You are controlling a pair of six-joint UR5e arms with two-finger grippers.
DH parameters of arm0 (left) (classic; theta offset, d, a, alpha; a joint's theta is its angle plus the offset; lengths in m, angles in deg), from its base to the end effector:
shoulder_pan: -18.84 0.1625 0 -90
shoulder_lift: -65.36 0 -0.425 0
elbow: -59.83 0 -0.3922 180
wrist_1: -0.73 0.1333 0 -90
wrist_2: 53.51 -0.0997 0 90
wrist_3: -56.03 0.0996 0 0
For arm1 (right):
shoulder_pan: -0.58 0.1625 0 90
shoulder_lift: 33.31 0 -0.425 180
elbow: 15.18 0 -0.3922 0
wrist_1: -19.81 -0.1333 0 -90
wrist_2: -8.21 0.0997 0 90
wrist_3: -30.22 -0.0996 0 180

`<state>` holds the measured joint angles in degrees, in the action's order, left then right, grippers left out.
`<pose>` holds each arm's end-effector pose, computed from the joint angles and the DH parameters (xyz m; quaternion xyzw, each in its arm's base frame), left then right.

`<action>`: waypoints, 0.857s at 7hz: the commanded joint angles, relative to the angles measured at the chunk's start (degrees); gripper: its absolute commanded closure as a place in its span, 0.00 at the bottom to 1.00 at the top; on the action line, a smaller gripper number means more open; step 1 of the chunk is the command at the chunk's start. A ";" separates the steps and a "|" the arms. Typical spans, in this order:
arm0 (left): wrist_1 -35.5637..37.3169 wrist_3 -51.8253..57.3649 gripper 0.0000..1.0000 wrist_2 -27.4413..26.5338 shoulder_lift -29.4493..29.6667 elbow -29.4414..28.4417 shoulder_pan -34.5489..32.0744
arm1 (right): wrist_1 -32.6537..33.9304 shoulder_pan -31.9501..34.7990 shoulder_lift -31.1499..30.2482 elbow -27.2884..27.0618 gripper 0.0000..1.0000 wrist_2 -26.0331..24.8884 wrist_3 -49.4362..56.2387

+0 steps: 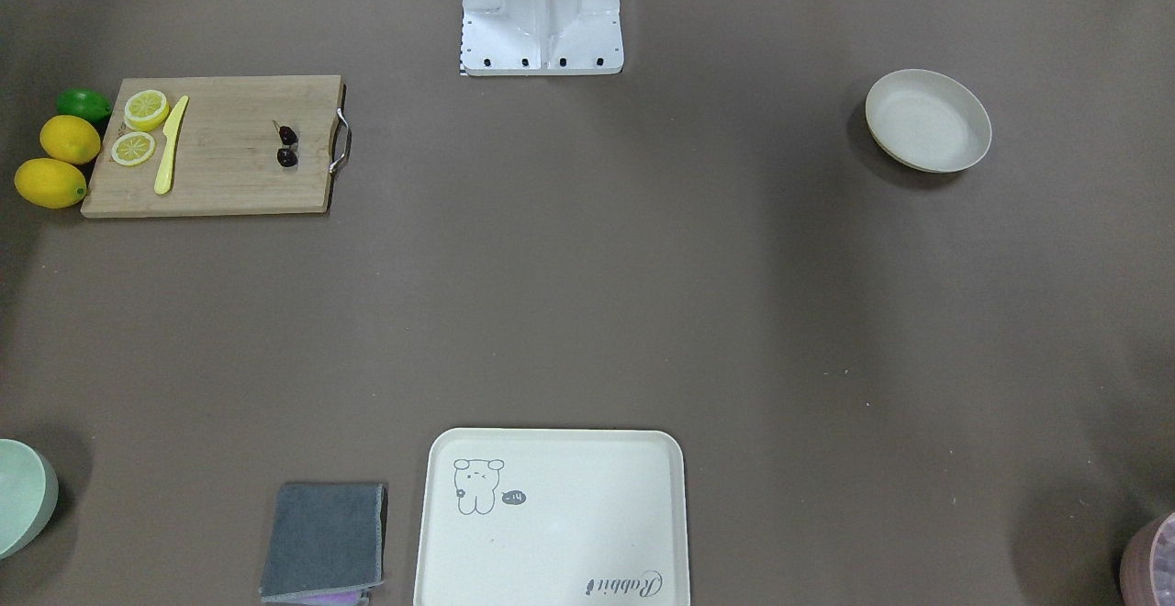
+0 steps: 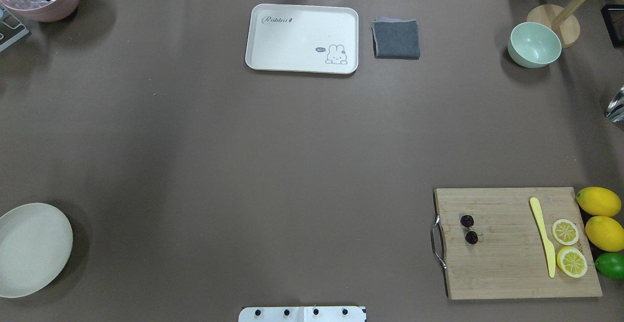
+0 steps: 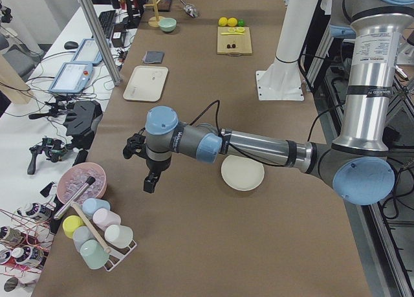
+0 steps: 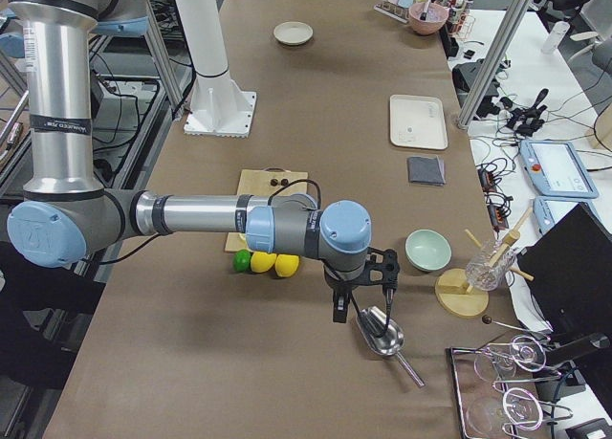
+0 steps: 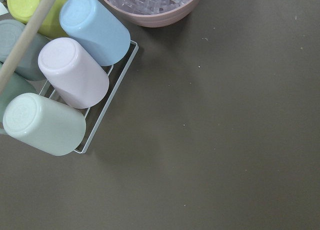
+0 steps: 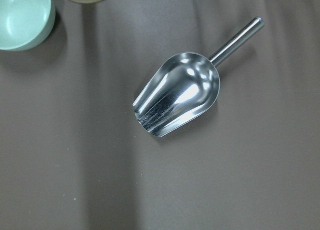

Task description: Place red cherry on plate

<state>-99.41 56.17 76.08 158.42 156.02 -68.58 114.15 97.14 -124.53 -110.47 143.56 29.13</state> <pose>-0.0459 -0.5319 0.5632 0.1513 0.3371 0.0790 0.9259 0.1170 -0.4712 0.6300 0.0162 -0.3852 0.0625 0.9206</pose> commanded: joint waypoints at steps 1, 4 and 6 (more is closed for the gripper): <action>0.03 0.04 0.02 0.13 -0.16 0.23 -0.20 | -0.21 -0.23 0.34 0.20 0.00 -0.36 -2.07; -0.06 0.13 0.02 -0.04 -0.95 0.23 -0.20 | -0.21 -0.14 0.25 -0.07 0.00 0.08 -2.07; -0.15 0.04 0.02 0.22 -1.83 0.23 -0.29 | -0.29 -0.14 0.34 -0.50 0.00 0.35 -2.07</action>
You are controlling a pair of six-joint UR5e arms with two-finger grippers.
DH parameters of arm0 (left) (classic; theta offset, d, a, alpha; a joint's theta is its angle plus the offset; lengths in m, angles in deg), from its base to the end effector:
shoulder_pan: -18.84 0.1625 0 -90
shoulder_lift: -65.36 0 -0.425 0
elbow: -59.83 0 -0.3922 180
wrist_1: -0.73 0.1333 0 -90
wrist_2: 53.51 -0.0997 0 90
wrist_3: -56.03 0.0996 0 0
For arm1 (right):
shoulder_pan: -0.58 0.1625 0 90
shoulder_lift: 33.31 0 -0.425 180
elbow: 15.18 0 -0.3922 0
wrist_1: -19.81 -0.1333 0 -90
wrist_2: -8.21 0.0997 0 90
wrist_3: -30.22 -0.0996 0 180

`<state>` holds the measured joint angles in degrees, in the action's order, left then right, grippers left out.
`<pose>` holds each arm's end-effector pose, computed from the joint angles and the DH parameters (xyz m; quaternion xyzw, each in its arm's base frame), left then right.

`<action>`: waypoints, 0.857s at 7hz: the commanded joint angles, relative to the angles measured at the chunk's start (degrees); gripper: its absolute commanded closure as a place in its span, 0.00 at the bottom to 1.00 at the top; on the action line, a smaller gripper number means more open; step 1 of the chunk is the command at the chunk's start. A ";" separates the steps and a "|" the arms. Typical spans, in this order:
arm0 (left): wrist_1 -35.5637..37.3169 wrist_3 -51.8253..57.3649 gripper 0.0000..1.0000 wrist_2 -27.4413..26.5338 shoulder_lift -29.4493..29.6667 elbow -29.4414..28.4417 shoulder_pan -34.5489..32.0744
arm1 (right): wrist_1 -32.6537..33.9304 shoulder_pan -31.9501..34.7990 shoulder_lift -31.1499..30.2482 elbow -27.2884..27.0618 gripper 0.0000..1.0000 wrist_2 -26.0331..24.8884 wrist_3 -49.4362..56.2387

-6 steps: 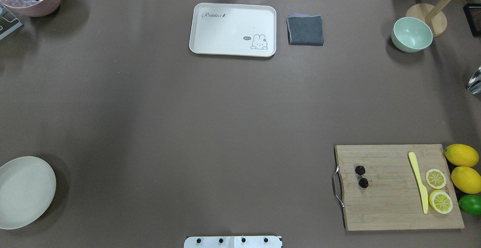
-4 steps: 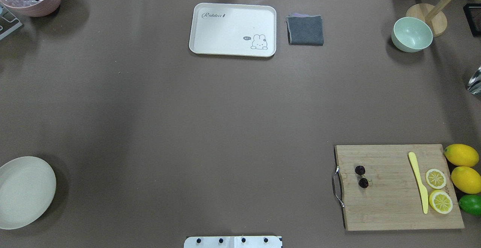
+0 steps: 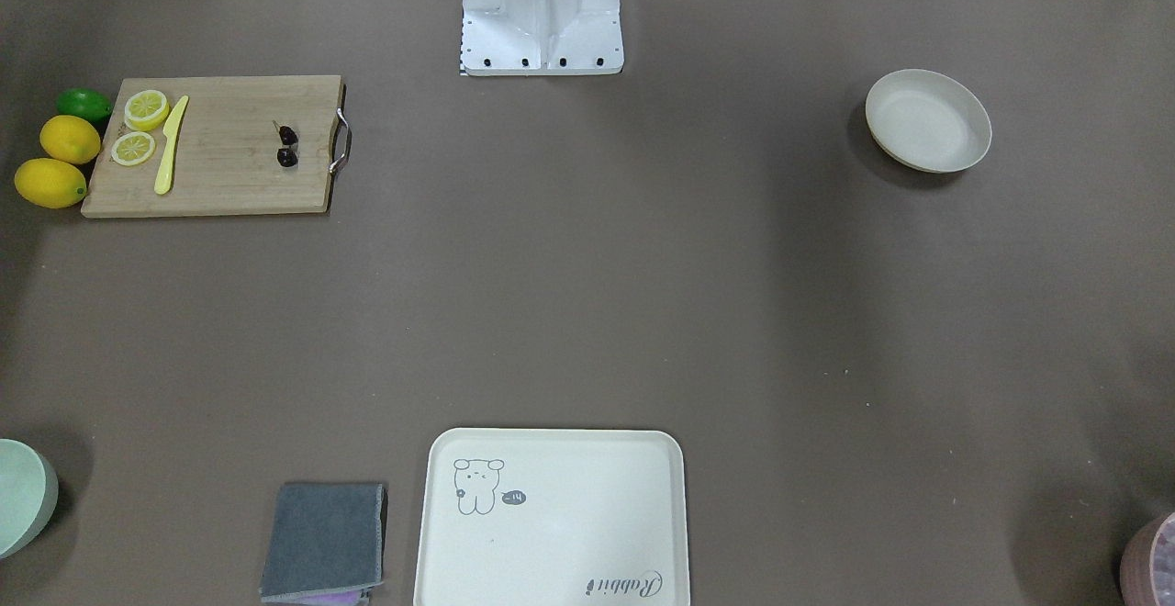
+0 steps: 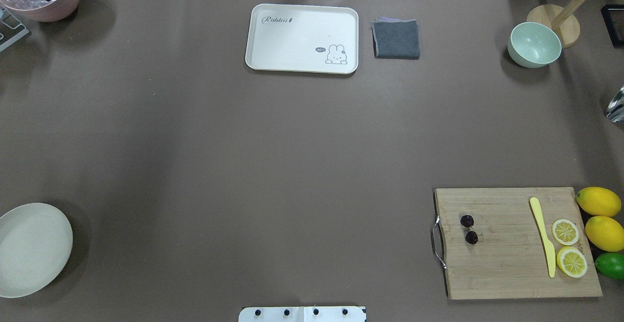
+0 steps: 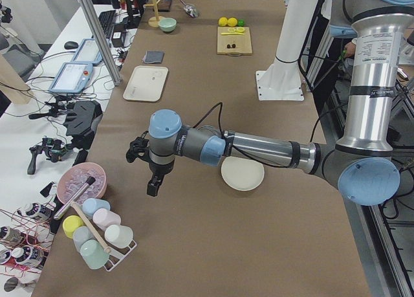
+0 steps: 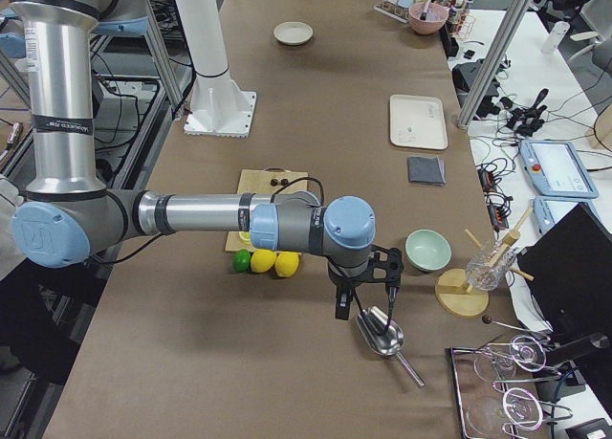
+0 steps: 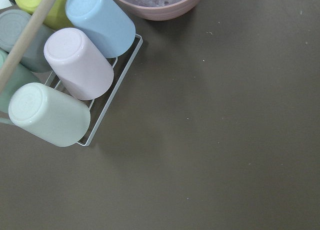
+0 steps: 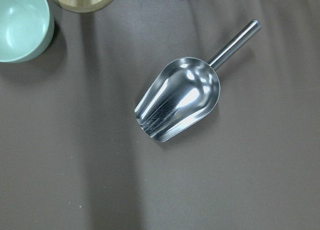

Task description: Place red cherry on plate

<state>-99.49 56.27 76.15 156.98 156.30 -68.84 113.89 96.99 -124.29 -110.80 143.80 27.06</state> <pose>-0.0487 -0.5215 0.5736 0.1436 0.3376 0.0747 0.9273 0.1158 -0.4741 0.6244 0.0155 -0.3871 0.0750 0.9188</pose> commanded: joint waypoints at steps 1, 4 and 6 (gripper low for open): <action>0.02 -0.06 0.02 0.24 -0.39 -0.05 -0.03 | -0.03 0.00 0.01 -0.27 0.00 0.19 0.00; 0.11 -0.06 0.02 0.24 -0.48 -0.31 0.06 | -0.12 0.00 0.19 -0.36 0.00 0.19 0.26; 0.02 -0.06 0.02 0.24 -0.39 -0.14 0.06 | -0.12 0.00 -0.16 -0.36 0.00 0.11 0.35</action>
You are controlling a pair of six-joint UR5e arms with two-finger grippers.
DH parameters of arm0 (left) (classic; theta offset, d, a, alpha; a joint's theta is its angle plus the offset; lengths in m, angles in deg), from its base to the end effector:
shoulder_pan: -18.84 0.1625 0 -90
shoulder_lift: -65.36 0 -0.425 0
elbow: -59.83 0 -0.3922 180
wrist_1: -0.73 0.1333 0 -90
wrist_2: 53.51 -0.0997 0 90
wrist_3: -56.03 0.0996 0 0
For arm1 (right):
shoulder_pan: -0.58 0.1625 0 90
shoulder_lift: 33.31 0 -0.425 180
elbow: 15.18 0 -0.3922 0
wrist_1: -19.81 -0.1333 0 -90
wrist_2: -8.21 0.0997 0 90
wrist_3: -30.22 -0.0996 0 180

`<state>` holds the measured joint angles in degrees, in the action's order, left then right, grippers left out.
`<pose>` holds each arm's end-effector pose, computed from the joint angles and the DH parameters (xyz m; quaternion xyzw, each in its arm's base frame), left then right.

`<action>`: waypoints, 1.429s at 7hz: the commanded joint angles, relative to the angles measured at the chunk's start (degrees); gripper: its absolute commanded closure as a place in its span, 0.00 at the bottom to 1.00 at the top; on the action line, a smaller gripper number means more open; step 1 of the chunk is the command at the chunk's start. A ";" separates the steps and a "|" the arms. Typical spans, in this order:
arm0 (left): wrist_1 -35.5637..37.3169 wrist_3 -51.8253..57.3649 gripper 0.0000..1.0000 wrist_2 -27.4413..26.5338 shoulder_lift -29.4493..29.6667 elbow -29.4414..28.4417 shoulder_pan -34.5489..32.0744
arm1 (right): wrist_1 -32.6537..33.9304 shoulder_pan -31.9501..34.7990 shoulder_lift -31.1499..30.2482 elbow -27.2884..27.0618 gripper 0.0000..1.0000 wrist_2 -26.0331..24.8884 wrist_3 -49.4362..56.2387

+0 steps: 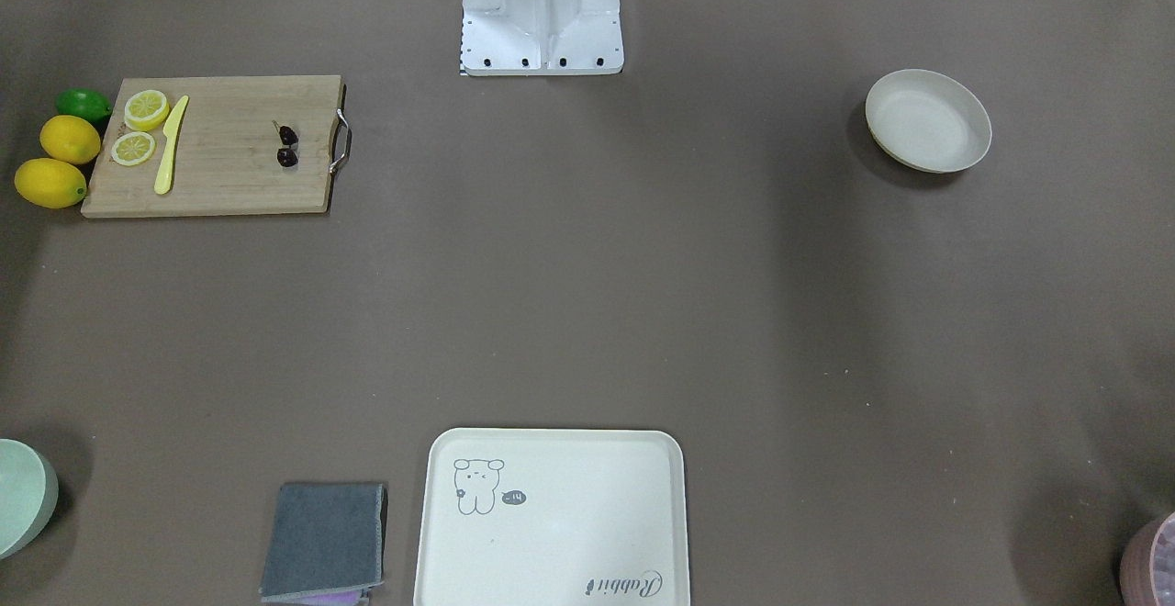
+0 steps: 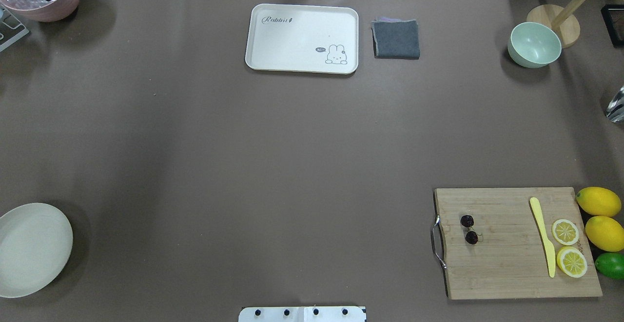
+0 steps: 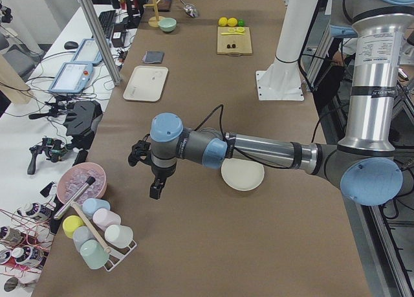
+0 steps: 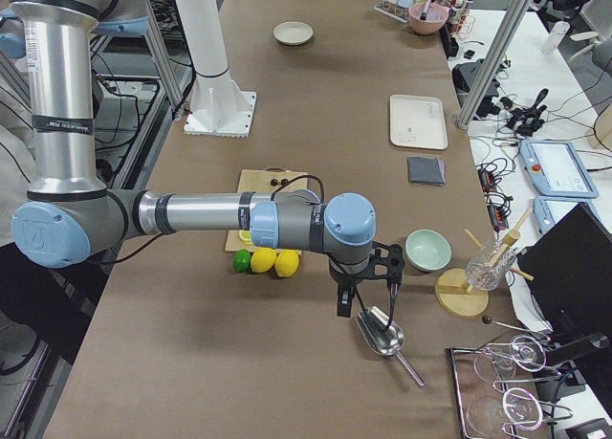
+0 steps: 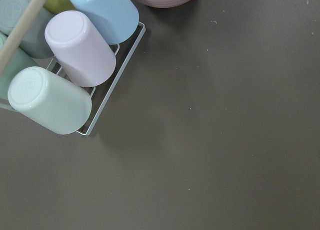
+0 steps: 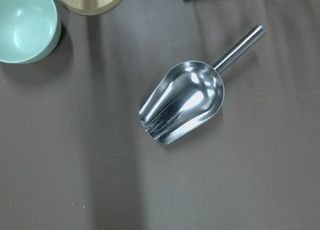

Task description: Place red cherry on plate

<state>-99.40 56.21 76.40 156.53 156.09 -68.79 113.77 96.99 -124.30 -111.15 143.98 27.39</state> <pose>-0.0480 -0.5181 0.5795 0.1370 0.3400 0.0728 0.9276 0.1156 -0.4744 0.6211 0.0203 -0.3884 0.0708 0.9185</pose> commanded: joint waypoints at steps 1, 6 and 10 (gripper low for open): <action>-0.07 0.00 0.02 0.00 0.06 0.42 0.00 | 0.00 0.00 -0.15 0.00 0.00 -0.07 -0.32; -0.33 0.09 0.02 -0.09 -0.64 0.08 0.70 | 0.00 0.00 0.20 -0.44 0.00 -0.07 -0.42; -5.87 -2.61 0.02 0.17 -2.93 -0.45 0.71 | 0.00 0.00 -0.15 -0.88 0.00 -0.16 -0.42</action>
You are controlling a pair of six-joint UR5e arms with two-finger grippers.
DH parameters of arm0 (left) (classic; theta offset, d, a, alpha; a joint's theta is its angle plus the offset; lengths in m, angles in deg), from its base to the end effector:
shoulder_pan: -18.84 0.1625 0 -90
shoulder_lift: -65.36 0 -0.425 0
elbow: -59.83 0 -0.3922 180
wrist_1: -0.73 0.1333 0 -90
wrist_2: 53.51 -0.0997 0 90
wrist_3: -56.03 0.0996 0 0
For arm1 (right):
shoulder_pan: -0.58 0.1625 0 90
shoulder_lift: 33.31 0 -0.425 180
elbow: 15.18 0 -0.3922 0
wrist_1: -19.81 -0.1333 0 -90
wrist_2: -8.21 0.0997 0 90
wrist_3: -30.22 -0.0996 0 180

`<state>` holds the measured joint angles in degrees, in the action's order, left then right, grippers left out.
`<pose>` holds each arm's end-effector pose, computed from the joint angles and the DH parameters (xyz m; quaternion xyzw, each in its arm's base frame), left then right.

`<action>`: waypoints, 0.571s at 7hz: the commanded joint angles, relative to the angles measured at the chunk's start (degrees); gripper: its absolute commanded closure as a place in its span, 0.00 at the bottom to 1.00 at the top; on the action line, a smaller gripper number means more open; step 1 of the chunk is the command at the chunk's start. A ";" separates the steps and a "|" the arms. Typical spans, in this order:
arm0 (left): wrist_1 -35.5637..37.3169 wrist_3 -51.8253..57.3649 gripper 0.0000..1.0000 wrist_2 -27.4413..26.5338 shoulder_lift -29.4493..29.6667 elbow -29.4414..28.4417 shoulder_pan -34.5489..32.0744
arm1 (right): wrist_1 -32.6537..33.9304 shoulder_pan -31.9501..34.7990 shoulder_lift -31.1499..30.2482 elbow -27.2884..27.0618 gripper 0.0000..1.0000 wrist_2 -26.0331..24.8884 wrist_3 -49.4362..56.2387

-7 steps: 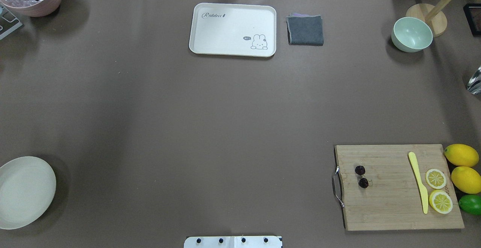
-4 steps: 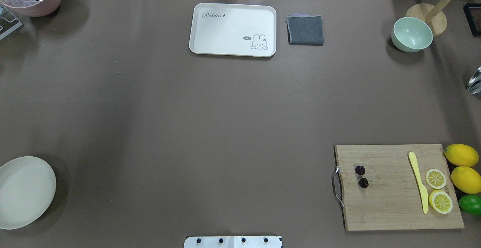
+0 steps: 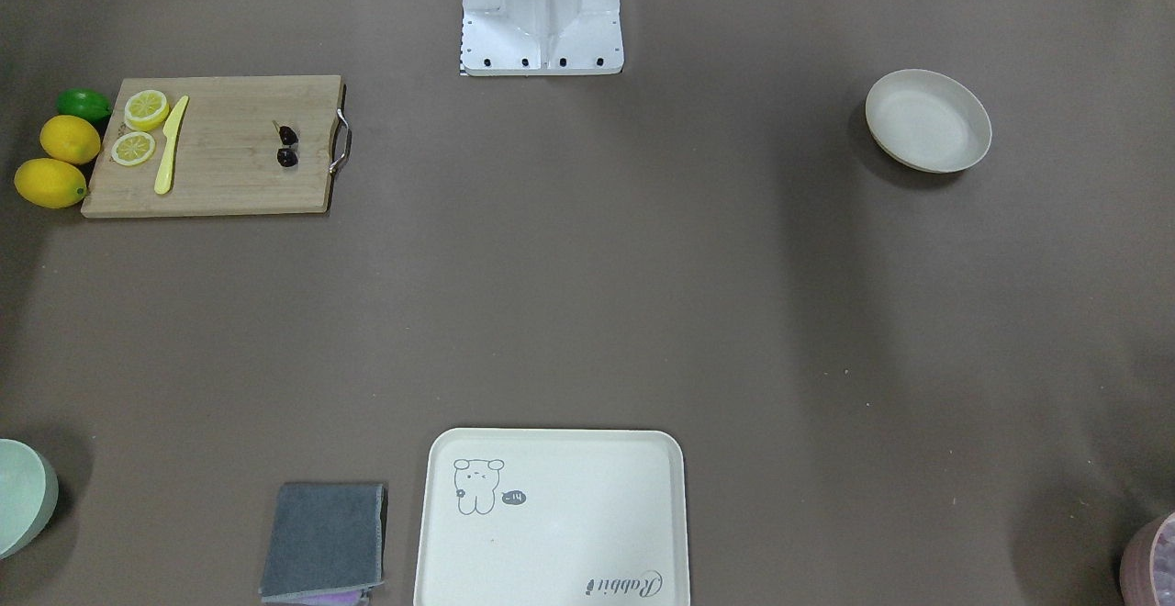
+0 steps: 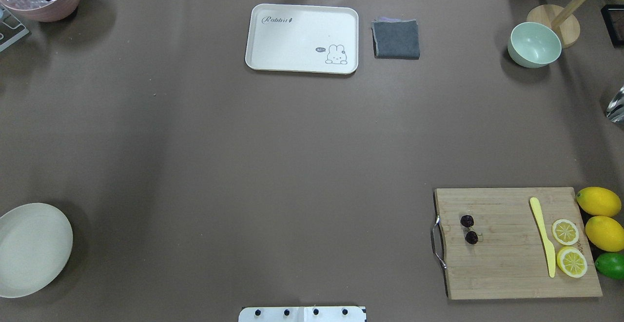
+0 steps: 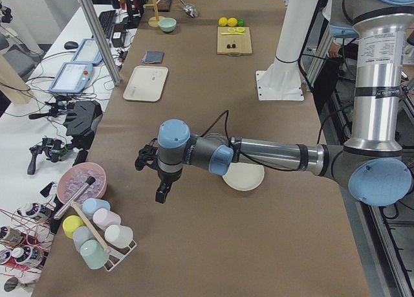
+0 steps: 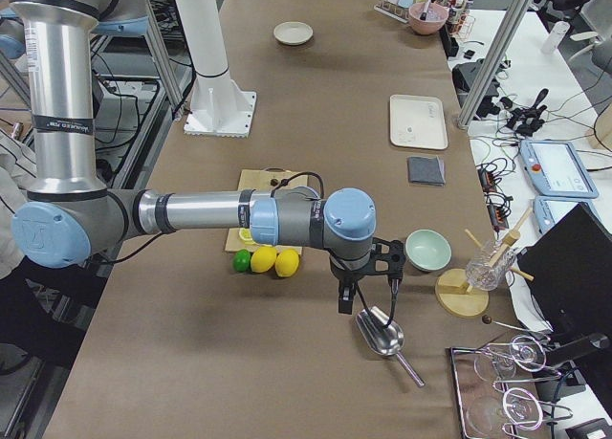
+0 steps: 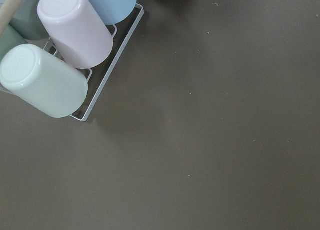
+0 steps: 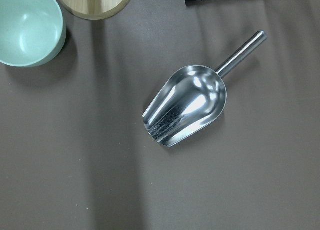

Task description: Place red cherry on plate

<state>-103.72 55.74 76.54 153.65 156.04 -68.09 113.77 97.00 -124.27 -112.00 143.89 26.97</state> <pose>-0.0425 -0.5004 0.5963 0.1447 0.3421 0.0788 0.9251 0.1159 -0.4750 0.6136 0.0260 -0.3875 0.0713 0.9187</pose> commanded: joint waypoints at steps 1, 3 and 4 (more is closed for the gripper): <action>-2.16 -3.29 0.02 0.20 -1.27 -0.32 0.01 | -0.09 0.00 -0.18 -0.03 0.00 -0.16 0.09; -8.89 -3.74 0.02 1.68 -5.22 -0.15 0.01 | -0.09 0.00 -0.09 -0.12 0.00 -0.16 0.09; -11.28 -4.88 0.02 10.74 -6.46 -0.15 0.01 | -0.09 0.00 -0.26 -0.29 0.00 -0.16 0.00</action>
<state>-111.67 51.94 79.92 149.01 155.83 -68.08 113.68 96.99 -124.42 -112.15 143.74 27.04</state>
